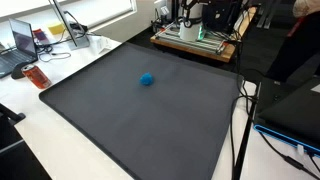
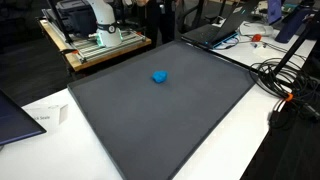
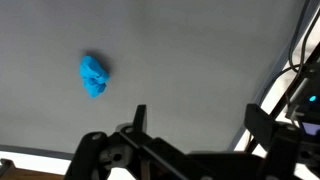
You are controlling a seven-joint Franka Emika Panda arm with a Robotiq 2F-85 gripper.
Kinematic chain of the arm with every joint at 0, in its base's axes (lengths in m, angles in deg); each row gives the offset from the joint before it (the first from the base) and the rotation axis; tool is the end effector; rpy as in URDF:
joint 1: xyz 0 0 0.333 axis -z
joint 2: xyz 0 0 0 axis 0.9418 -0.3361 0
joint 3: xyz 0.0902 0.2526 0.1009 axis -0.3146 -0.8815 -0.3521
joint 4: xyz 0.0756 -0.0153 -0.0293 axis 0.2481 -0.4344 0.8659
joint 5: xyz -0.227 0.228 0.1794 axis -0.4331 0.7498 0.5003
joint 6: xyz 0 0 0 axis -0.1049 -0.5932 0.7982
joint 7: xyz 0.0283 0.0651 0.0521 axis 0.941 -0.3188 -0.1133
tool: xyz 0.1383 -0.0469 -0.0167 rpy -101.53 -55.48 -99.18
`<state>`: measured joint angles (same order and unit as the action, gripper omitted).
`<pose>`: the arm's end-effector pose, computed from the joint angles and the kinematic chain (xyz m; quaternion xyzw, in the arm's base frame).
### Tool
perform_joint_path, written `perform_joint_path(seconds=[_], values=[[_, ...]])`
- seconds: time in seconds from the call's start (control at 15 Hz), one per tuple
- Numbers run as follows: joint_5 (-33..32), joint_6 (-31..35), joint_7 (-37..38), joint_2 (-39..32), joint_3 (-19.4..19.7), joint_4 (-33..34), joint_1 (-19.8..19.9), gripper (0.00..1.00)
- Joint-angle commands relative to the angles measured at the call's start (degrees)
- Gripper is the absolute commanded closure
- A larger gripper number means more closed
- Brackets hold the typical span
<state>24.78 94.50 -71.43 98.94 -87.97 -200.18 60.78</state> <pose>0.3484 0.1855 0.3530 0.9861 0.0956 0.1336 0.0242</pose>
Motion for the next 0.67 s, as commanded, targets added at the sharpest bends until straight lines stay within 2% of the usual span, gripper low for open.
perform_joint_path(seconds=[0.0,0.4,0.6], values=[[-0.7,-0.2,0.5,-0.1,1.0,0.1,-0.9,0.0],[-0.7,-0.2,0.5,-0.1,1.0,0.1,-0.9,0.0],[-1.7,3.0,-1.5,-3.1,1.5,0.3,-0.4,0.0]])
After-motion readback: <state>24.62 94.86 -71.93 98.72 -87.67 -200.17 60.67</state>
